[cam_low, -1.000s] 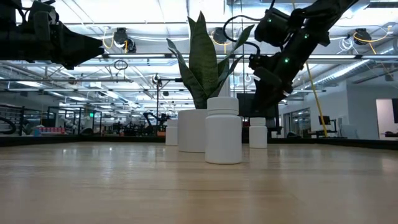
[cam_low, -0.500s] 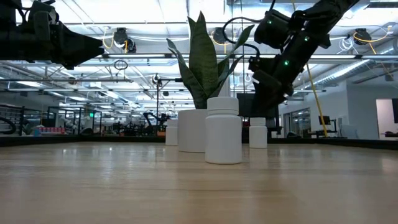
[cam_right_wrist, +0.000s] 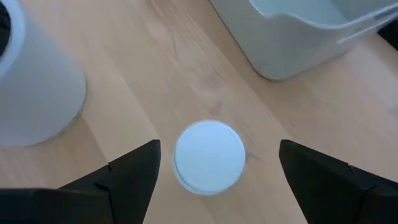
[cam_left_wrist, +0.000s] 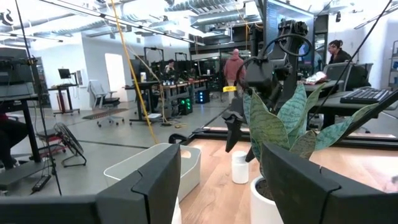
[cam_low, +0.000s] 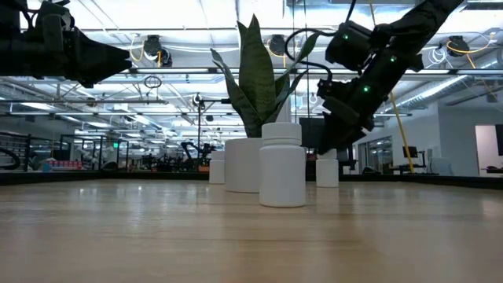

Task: Pick and place pill bottles into a basket
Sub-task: Put the white medicine bottle into the gray bin

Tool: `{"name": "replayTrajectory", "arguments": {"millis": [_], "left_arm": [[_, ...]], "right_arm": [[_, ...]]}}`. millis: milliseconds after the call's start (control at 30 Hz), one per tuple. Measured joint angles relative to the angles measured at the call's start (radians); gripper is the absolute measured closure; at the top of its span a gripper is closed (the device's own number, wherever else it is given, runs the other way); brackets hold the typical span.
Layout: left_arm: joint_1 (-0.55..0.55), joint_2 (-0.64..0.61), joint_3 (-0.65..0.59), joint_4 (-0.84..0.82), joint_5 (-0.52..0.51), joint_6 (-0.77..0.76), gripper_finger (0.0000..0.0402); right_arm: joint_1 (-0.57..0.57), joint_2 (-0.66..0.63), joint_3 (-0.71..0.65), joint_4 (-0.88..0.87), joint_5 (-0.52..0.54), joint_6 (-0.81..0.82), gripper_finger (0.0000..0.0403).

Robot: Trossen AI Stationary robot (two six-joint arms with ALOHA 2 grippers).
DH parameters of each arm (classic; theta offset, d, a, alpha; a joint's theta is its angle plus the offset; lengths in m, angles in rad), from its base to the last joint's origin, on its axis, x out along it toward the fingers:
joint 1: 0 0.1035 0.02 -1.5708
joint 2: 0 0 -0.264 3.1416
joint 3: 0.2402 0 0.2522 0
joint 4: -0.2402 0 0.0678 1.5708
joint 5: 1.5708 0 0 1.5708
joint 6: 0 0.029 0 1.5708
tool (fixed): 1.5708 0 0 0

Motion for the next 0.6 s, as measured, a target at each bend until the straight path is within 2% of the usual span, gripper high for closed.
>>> {"name": "replayTrajectory", "arguments": {"millis": [267, 600], "left_arm": [[0.000, 0.000, 0.000, 0.000, 0.000, 0.000, 0.0174], [0.000, 0.000, 0.000, 0.000, 0.000, 0.000, 0.0174]], "right_arm": [[0.000, 0.004, -0.007, 0.010, -0.003, 0.005, 0.0095], [0.000, 0.004, -0.007, 0.010, -0.004, 0.012, 0.0176]]}}
